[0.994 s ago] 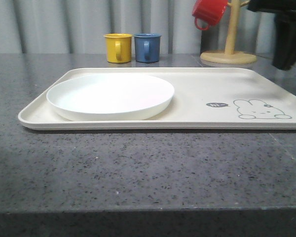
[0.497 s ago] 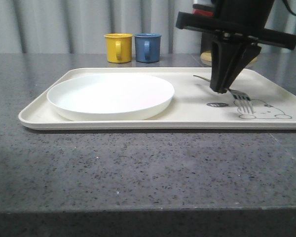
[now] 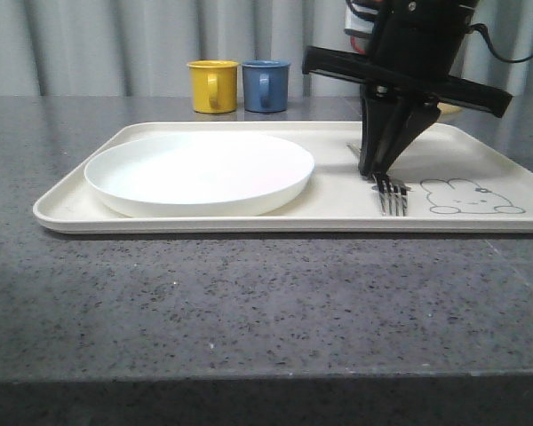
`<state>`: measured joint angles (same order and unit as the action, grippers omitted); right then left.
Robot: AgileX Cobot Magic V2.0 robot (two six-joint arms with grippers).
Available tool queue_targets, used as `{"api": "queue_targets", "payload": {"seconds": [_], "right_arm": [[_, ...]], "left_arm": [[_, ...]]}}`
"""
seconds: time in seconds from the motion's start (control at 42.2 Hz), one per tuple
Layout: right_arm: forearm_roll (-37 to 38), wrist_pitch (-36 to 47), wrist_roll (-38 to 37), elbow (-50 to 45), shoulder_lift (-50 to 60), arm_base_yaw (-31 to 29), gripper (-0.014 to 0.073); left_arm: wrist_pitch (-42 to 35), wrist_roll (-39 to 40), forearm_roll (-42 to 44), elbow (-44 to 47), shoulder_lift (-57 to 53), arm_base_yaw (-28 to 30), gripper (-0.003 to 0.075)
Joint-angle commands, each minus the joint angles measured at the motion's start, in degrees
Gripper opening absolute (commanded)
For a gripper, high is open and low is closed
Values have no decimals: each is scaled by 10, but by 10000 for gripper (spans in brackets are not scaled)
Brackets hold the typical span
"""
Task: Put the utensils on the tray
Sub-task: 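Carry the fork onto the tray beside the plate and release it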
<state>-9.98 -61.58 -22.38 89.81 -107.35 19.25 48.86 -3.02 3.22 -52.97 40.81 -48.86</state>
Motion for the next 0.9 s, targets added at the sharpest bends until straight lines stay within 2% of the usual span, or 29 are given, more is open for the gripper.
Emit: {"api": "queue_targets", "payload": {"seconds": [0.0, 0.095, 0.284, 0.592, 0.687, 0.876], "right_arm": [[-6, 25, -1, 18, 25, 1, 265], [-6, 32, -1, 18, 25, 1, 321], [22, 26, 8, 18, 44, 1, 318], [176, -38, 65, -12, 167, -3, 318], [210, -40, 67, -53, 213, -26, 318], [203, -36, 117, -141, 275, -117, 318]], "left_arm": [[-40, 5, -3, -14, -1, -4, 408], [-40, 5, -3, -14, -1, -4, 408], [-40, 5, -3, -14, -1, -4, 408], [-40, 5, -3, -14, -1, -4, 408], [-40, 5, -3, -14, -1, -4, 408], [-40, 5, -3, -14, -1, -4, 408]]}}
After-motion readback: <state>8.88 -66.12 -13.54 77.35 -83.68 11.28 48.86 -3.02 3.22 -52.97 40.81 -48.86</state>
